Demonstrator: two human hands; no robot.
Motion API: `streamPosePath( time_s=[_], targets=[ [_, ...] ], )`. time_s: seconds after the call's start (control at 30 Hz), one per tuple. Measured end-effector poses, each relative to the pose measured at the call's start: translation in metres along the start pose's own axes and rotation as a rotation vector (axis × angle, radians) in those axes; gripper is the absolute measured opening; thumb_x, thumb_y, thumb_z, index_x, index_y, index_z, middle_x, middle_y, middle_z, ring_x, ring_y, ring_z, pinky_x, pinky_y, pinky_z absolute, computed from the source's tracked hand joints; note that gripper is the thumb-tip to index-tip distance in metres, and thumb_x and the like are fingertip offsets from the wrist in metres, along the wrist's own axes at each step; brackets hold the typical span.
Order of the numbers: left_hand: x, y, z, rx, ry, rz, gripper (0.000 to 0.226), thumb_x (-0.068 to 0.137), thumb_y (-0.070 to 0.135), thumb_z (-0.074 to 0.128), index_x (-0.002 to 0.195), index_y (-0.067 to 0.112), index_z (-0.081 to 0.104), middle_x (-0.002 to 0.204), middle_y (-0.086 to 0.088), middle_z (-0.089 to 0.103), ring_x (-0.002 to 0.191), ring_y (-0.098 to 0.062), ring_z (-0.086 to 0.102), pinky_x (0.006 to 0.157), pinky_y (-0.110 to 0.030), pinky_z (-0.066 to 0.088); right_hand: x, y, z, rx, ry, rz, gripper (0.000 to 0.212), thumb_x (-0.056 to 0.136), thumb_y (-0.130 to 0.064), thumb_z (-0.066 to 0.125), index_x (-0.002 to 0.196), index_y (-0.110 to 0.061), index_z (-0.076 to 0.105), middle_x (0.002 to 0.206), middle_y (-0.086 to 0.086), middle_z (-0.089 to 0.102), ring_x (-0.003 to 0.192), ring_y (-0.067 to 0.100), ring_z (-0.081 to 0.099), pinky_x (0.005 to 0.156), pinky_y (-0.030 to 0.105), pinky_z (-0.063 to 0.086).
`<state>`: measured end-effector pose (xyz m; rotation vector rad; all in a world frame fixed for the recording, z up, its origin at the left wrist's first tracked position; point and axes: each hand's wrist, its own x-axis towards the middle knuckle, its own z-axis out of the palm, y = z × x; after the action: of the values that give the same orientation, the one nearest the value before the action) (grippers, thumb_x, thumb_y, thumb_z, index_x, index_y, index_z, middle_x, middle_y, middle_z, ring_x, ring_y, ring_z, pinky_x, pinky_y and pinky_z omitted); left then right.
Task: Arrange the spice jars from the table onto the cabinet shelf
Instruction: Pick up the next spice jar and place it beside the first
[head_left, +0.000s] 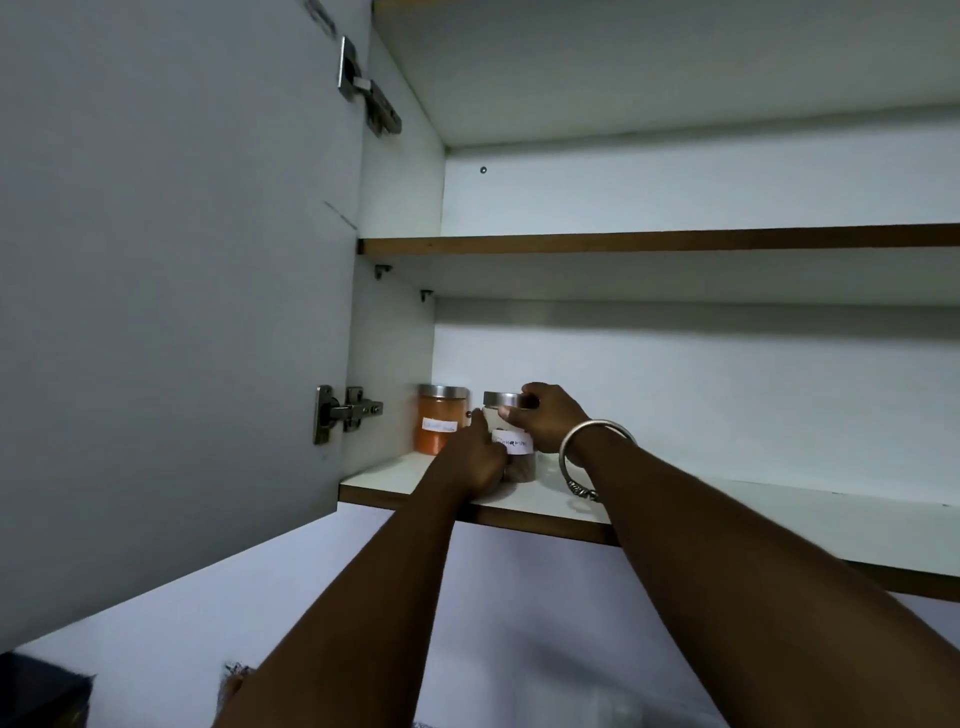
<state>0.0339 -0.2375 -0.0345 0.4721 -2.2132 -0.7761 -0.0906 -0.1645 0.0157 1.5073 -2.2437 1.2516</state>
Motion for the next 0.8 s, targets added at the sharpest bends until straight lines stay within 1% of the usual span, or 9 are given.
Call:
streamPosePath(
  time_s=[0.1, 0.17, 0.27, 0.37, 0.47, 0.57, 0.7, 0.77, 0.8],
  targets=[
    [0.006, -0.007, 0.000, 0.034, 0.129, -0.032, 0.024, 0.099, 0.015, 0.050, 0.121, 0.008, 0.054, 0.118, -0.013, 0.066, 0.105, -0.027, 0.063, 0.077, -0.020, 0.045, 0.023, 0.000, 0.019, -0.044, -0.007, -0.001, 0.030, 0.092, -0.038, 0.071, 0.080, -0.016, 0.053, 0.090, 0.008, 0.059, 0.091, 0.030, 0.058, 0.080, 0.036, 0.044],
    [0.005, -0.012, -0.002, -0.041, 0.208, -0.010, 0.014, 0.099, 0.011, 0.047, 0.106, 0.009, 0.059, 0.113, -0.013, 0.069, 0.093, -0.019, 0.062, 0.065, -0.012, 0.040, 0.040, -0.001, 0.030, -0.128, -0.011, -0.006, 0.032, 0.093, -0.041, 0.068, 0.092, -0.010, 0.061, 0.101, 0.013, 0.065, 0.107, 0.036, 0.061, 0.090, 0.040, 0.046],
    [0.000, -0.017, -0.008, -0.163, 0.379, 0.031, 0.029, 0.100, 0.009, 0.044, 0.116, 0.006, 0.068, 0.115, -0.009, 0.071, 0.094, -0.015, 0.062, 0.069, -0.013, 0.043, 0.060, -0.002, 0.043, -0.238, -0.014, 0.008, 0.045, 0.094, -0.044, 0.065, 0.112, -0.003, 0.064, 0.121, 0.018, 0.067, 0.117, 0.037, 0.059, 0.098, 0.041, 0.046],
    [-0.005, -0.020, -0.009, -0.162, 0.539, 0.085, 0.032, 0.099, 0.008, 0.046, 0.115, 0.009, 0.073, 0.109, -0.007, 0.075, 0.092, -0.015, 0.066, 0.072, -0.015, 0.049, 0.078, 0.001, 0.051, -0.281, -0.021, 0.027, 0.046, 0.094, -0.044, 0.064, 0.117, -0.004, 0.063, 0.123, 0.018, 0.067, 0.117, 0.036, 0.060, 0.097, 0.041, 0.049],
    [-0.008, -0.019, -0.005, -0.126, 0.589, 0.125, 0.034, 0.095, 0.002, 0.044, 0.104, 0.008, 0.076, 0.100, -0.008, 0.077, 0.087, -0.017, 0.067, 0.077, -0.029, 0.057, 0.091, 0.004, 0.055, -0.334, -0.046, 0.040, 0.047, 0.097, -0.043, 0.061, 0.121, -0.002, 0.061, 0.128, 0.019, 0.064, 0.121, 0.037, 0.059, 0.098, 0.039, 0.047],
    [-0.008, -0.019, -0.003, -0.103, 0.666, 0.126, 0.037, 0.091, 0.002, 0.045, 0.102, 0.013, 0.078, 0.097, -0.004, 0.077, 0.082, -0.013, 0.066, 0.071, -0.020, 0.052, 0.099, 0.007, 0.056, -0.374, -0.065, 0.038, 0.049, 0.099, -0.043, 0.058, 0.124, -0.001, 0.059, 0.131, 0.019, 0.063, 0.123, 0.037, 0.058, 0.098, 0.038, 0.047],
    [-0.011, -0.016, -0.001, -0.077, 0.679, 0.157, 0.040, 0.087, -0.001, 0.047, 0.103, 0.015, 0.079, 0.095, 0.000, 0.078, 0.082, -0.013, 0.068, 0.069, -0.007, 0.045, 0.100, 0.008, 0.056, -0.354, -0.057, 0.045, 0.049, 0.097, -0.045, 0.060, 0.122, -0.003, 0.060, 0.128, 0.018, 0.064, 0.120, 0.037, 0.059, 0.098, 0.040, 0.048],
    [-0.012, -0.015, -0.001, -0.082, 0.684, 0.160, 0.041, 0.087, -0.004, 0.046, 0.103, 0.015, 0.079, 0.096, -0.001, 0.078, 0.084, -0.013, 0.069, 0.074, -0.014, 0.050, 0.096, 0.012, 0.057, -0.282, -0.051, 0.075, 0.057, 0.096, -0.046, 0.063, 0.135, -0.006, 0.052, 0.134, 0.019, 0.062, 0.122, 0.037, 0.059, 0.102, 0.042, 0.048],
    [-0.013, -0.015, -0.001, -0.086, 0.682, 0.161, 0.042, 0.087, -0.004, 0.046, 0.104, 0.014, 0.080, 0.097, -0.001, 0.078, 0.086, -0.014, 0.070, 0.077, -0.017, 0.052, 0.092, 0.013, 0.057, -0.188, -0.057, 0.103, 0.071, 0.095, -0.046, 0.064, 0.150, -0.011, 0.037, 0.140, 0.018, 0.059, 0.125, 0.037, 0.058, 0.105, 0.043, 0.047]
  ],
)
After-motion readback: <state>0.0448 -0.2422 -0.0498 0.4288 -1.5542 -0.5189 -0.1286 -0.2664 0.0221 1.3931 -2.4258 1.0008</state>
